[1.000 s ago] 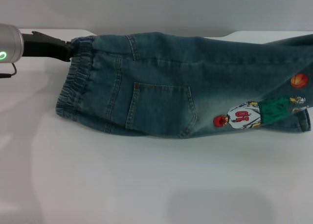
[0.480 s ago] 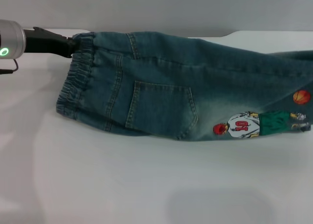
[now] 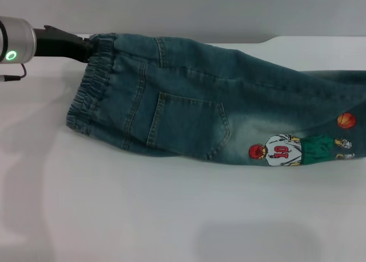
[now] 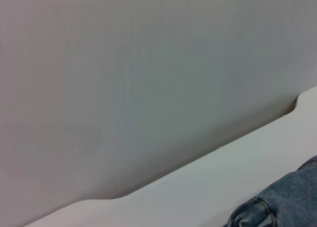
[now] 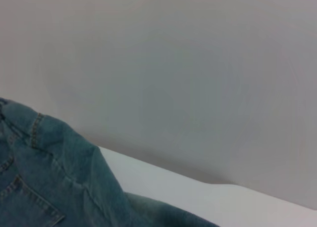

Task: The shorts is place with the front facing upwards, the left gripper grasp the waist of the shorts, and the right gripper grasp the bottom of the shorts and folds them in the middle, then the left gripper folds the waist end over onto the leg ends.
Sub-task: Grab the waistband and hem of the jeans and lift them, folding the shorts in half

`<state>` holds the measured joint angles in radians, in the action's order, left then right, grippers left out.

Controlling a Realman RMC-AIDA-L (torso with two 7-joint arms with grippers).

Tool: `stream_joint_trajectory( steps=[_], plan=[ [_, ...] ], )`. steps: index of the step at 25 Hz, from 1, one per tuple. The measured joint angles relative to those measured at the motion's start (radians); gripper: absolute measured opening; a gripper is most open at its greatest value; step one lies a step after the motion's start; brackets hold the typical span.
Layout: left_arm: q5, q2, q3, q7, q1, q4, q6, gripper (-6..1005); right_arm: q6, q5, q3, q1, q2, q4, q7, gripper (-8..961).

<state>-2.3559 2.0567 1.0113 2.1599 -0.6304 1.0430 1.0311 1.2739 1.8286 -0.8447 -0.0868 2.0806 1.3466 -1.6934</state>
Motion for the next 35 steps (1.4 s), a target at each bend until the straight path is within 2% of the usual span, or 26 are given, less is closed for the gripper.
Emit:
stream_joint_trajectory(
  steps=[16, 35],
  plan=[
    [0.018, 0.002, 0.003, 0.001, 0.001, -0.066, -0.069, 30, -0.134, 0.064, -0.002, -0.069, -0.002, -0.106, 0.004, 1],
    [0.028, 0.000, 0.036, -0.003, 0.005, -0.093, -0.109, 32, -0.186, 0.061, -0.013, -0.147, 0.000, -0.148, 0.005, 1]
  ],
)
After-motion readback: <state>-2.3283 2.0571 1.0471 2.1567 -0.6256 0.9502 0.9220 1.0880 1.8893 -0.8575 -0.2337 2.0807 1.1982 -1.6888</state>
